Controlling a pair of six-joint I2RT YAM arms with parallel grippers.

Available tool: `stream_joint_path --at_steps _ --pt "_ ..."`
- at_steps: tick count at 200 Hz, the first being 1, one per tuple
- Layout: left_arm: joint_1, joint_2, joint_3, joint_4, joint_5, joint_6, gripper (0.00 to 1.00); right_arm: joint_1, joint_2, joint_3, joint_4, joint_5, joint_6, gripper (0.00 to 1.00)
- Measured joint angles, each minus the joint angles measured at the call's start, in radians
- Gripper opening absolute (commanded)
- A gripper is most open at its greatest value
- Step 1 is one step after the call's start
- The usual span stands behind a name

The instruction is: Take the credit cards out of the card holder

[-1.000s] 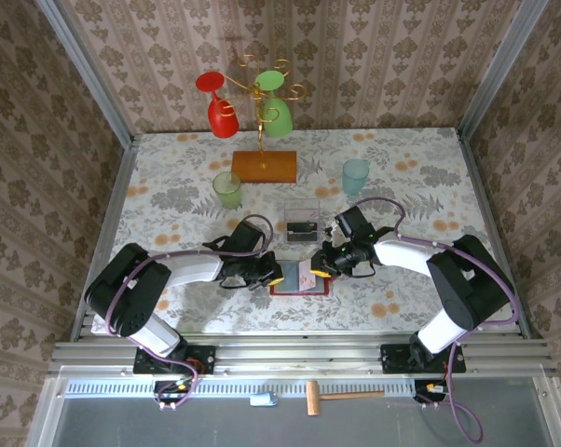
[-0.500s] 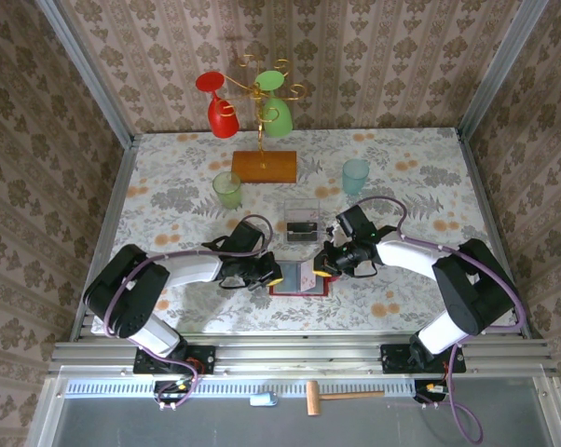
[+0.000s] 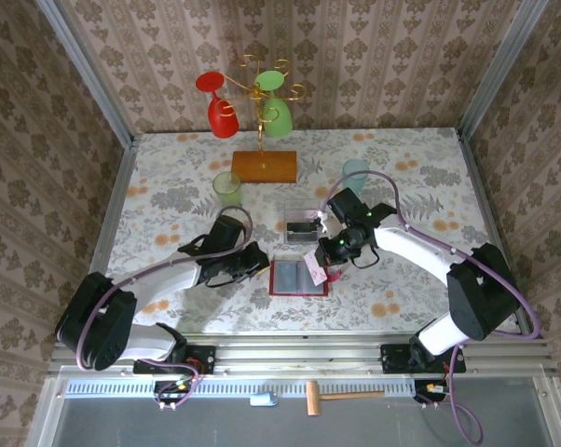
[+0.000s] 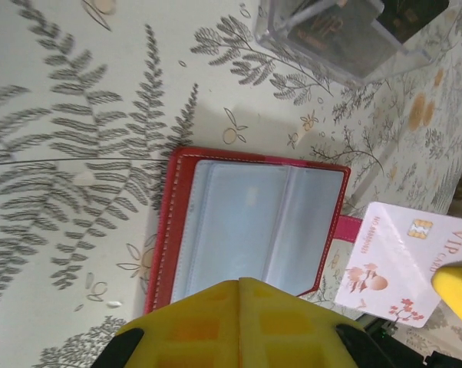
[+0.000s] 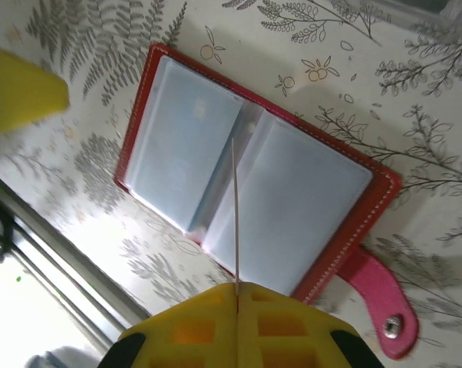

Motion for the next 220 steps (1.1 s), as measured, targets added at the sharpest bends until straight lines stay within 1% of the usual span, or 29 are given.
stream_joint_path --at_steps 37,67,96,146,194,220 --pt "0.021 -0.061 -0.038 -0.005 -0.017 0.008 0.08 0.032 0.011 0.106 -0.150 0.100 -0.306 0.00" --pt "0.034 -0.100 -0.061 -0.004 -0.029 0.018 0.09 0.043 0.079 0.235 -0.251 0.171 -0.549 0.00" --pt "0.035 -0.116 -0.068 -0.004 -0.037 0.041 0.10 0.049 0.162 0.349 -0.345 0.232 -0.710 0.00" --pt "0.035 -0.129 -0.073 -0.005 -0.056 0.097 0.11 0.049 0.318 0.588 -0.469 0.290 -0.866 0.00" --pt "0.035 -0.204 -0.108 -0.003 -0.103 0.119 0.10 0.038 0.473 0.834 -0.572 0.313 -0.951 0.00" --pt "0.035 -0.243 -0.137 -0.002 -0.130 0.130 0.11 0.027 0.560 0.977 -0.632 0.316 -0.984 0.00"
